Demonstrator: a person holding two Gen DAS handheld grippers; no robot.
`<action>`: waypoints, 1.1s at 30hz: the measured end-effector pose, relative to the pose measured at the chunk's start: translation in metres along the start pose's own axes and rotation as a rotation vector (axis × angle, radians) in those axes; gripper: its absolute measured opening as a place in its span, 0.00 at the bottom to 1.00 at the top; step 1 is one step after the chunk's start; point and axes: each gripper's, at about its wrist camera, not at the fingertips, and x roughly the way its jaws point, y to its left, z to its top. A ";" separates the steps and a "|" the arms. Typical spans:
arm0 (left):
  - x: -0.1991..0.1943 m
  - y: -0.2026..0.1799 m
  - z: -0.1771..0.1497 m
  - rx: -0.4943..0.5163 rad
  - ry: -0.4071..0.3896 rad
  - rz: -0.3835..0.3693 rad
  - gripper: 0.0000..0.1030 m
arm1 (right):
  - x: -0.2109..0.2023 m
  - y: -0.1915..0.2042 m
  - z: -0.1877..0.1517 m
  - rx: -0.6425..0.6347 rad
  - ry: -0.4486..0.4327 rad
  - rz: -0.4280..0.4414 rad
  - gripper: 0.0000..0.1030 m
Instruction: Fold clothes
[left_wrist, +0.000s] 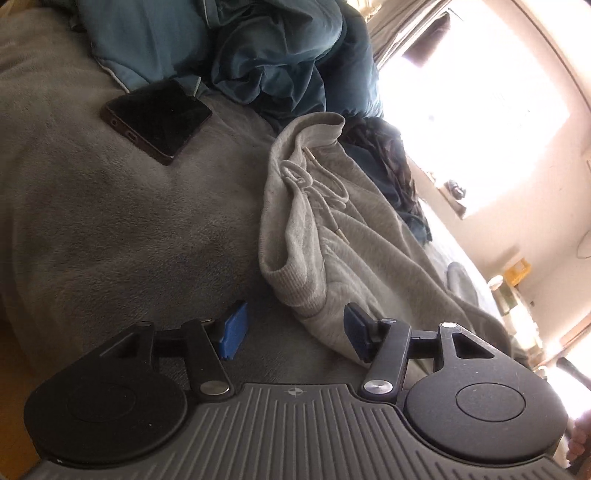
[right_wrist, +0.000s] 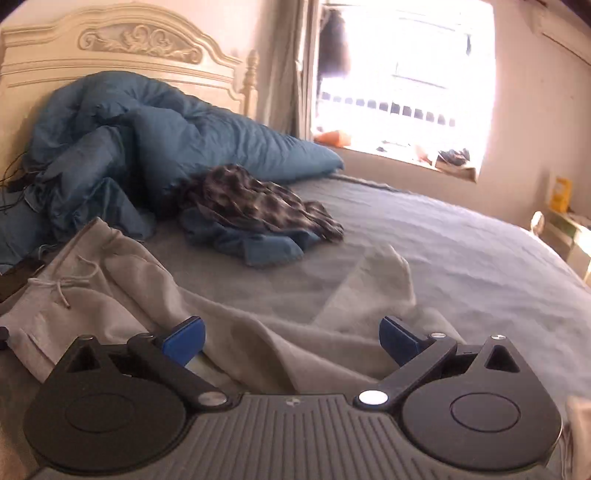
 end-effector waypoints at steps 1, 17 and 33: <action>-0.006 -0.004 -0.003 0.031 -0.008 0.025 0.55 | -0.003 -0.012 -0.012 0.028 0.012 -0.013 1.00; 0.039 -0.160 -0.064 0.653 0.045 -0.203 0.56 | 0.053 -0.175 -0.089 0.930 -0.040 0.116 0.97; 0.154 -0.237 -0.100 0.896 0.107 -0.452 0.56 | 0.119 -0.253 -0.087 1.183 -0.126 0.047 0.09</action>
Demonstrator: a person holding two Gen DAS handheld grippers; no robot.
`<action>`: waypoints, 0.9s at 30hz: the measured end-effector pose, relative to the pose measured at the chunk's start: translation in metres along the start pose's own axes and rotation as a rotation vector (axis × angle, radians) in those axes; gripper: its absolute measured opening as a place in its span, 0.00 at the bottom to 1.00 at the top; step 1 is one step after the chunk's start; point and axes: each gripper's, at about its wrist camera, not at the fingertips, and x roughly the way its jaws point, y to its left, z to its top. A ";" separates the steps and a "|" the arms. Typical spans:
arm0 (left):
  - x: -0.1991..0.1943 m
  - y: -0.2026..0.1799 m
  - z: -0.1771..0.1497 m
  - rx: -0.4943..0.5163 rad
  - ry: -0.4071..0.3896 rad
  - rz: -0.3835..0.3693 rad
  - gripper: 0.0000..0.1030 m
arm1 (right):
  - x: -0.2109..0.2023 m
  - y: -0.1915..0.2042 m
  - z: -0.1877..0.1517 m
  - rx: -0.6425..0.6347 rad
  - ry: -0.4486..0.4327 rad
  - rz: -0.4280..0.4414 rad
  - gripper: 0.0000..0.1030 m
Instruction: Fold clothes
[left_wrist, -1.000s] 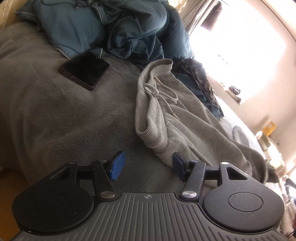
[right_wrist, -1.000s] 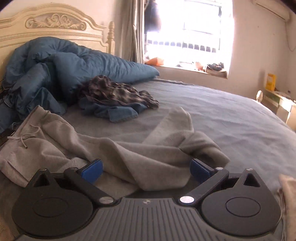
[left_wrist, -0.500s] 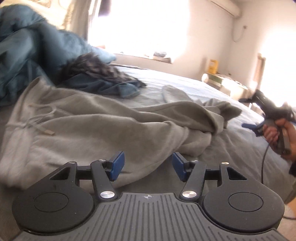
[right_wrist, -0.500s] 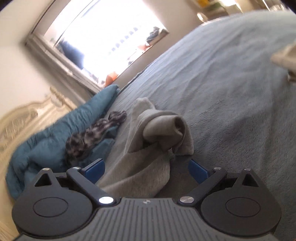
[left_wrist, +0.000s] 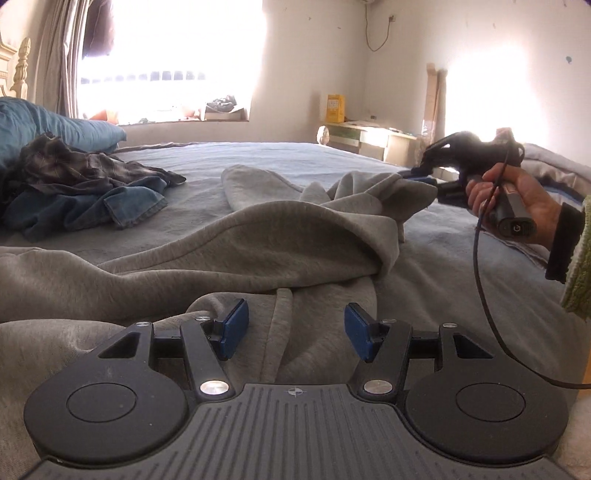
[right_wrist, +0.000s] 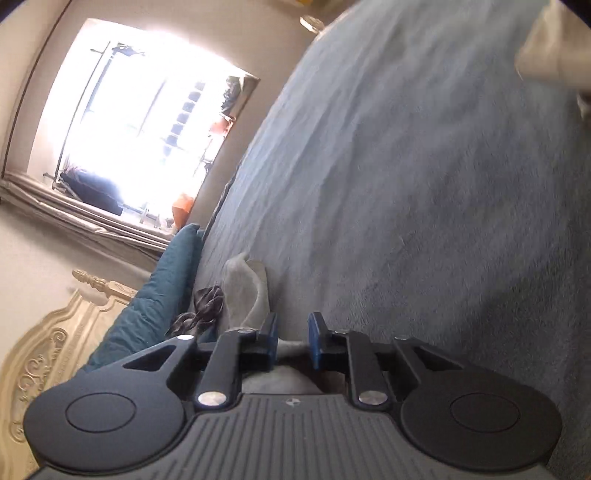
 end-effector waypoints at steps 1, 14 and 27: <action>0.002 0.004 -0.002 -0.014 -0.003 -0.004 0.56 | -0.004 0.011 0.002 -0.050 -0.044 0.015 0.08; 0.005 0.025 -0.012 -0.135 -0.025 -0.057 0.56 | -0.022 0.013 -0.044 0.016 0.073 -0.070 0.54; 0.008 0.025 -0.013 -0.123 -0.028 -0.053 0.57 | 0.028 -0.018 -0.038 0.239 0.078 0.076 0.39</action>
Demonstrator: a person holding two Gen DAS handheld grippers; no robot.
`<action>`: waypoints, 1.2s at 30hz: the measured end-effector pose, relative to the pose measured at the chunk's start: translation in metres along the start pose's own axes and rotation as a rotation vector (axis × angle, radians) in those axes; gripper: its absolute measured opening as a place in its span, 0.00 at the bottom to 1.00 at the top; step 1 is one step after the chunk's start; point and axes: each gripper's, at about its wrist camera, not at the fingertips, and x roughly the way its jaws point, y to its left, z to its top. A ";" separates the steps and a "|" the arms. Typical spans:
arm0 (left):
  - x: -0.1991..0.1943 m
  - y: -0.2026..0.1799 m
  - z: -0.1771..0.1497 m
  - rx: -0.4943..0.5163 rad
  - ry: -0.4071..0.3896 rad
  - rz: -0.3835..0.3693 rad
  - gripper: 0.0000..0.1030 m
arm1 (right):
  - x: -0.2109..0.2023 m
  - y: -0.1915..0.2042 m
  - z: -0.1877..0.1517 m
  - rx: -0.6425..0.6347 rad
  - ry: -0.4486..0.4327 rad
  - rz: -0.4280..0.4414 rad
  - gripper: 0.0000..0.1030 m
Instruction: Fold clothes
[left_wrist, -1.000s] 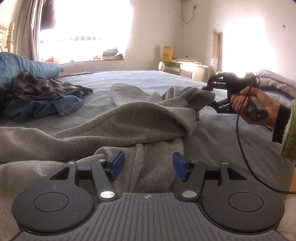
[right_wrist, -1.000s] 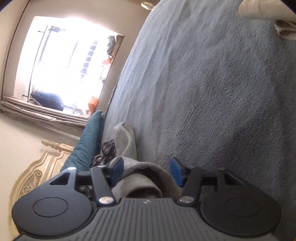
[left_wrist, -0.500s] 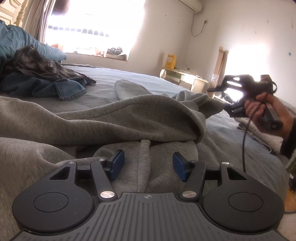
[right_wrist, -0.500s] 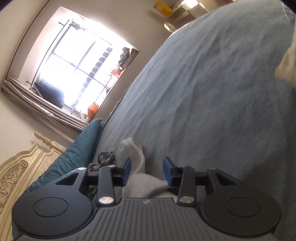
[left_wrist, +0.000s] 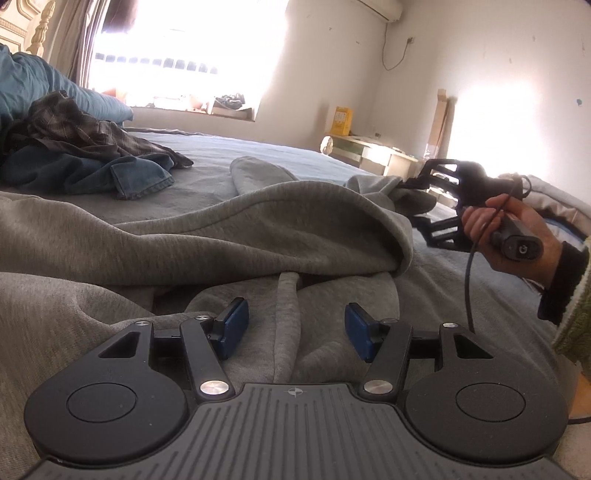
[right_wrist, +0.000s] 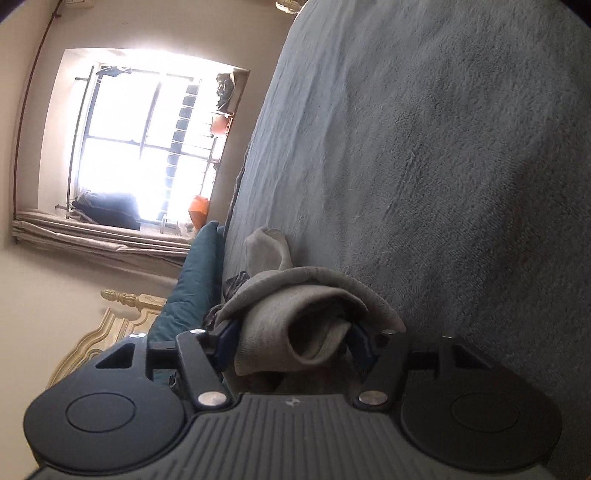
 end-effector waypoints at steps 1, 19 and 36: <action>0.000 0.000 0.000 -0.002 -0.001 -0.002 0.57 | 0.000 0.002 0.002 -0.010 -0.023 0.002 0.27; -0.002 -0.002 0.001 0.008 -0.004 0.008 0.57 | -0.041 0.260 -0.026 -0.696 -0.208 0.185 0.13; -0.003 -0.003 0.000 0.016 -0.003 0.008 0.58 | 0.143 0.213 -0.044 -0.862 0.114 -0.305 0.69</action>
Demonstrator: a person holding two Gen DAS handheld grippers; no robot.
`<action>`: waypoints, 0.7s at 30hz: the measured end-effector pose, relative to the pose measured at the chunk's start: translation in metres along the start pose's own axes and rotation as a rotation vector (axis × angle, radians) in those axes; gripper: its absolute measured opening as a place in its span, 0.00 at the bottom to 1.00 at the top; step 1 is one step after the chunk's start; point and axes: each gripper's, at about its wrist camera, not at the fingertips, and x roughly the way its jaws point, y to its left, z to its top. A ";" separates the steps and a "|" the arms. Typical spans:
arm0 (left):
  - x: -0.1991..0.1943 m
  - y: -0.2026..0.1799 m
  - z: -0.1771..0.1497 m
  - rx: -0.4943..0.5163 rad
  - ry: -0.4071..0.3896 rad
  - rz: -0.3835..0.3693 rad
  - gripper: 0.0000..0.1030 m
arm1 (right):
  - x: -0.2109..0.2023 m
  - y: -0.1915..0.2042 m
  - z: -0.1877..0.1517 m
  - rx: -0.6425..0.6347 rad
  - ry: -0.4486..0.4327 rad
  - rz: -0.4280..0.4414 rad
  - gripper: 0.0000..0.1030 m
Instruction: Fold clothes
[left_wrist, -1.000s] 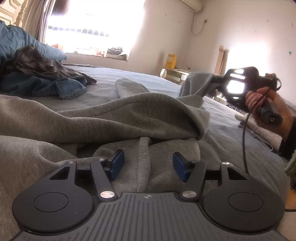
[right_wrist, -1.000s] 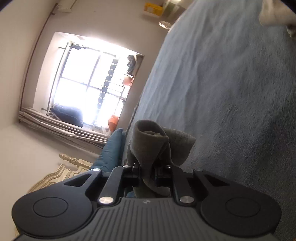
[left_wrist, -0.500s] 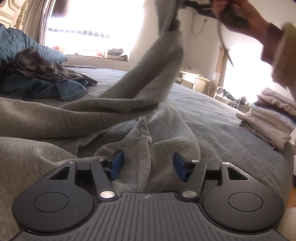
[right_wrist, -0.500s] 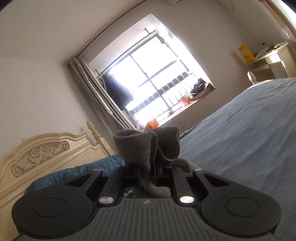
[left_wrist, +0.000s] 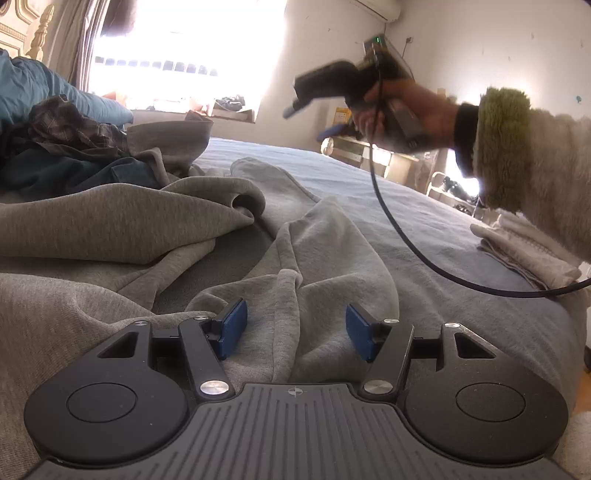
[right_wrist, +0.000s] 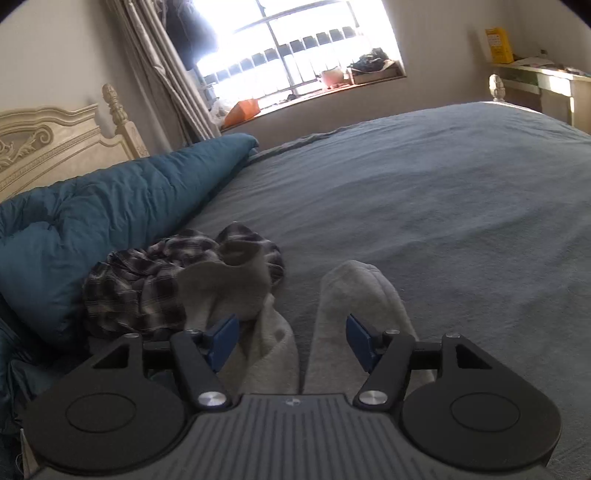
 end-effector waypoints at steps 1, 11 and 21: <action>0.000 0.000 0.000 0.002 0.000 0.001 0.59 | 0.011 -0.018 -0.003 0.031 0.027 -0.031 0.69; -0.001 0.000 0.000 -0.002 -0.003 -0.009 0.60 | 0.113 -0.091 -0.019 0.171 0.085 -0.172 0.83; -0.006 0.000 0.000 -0.015 -0.020 -0.022 0.62 | 0.110 -0.028 -0.020 -0.031 0.127 -0.046 0.11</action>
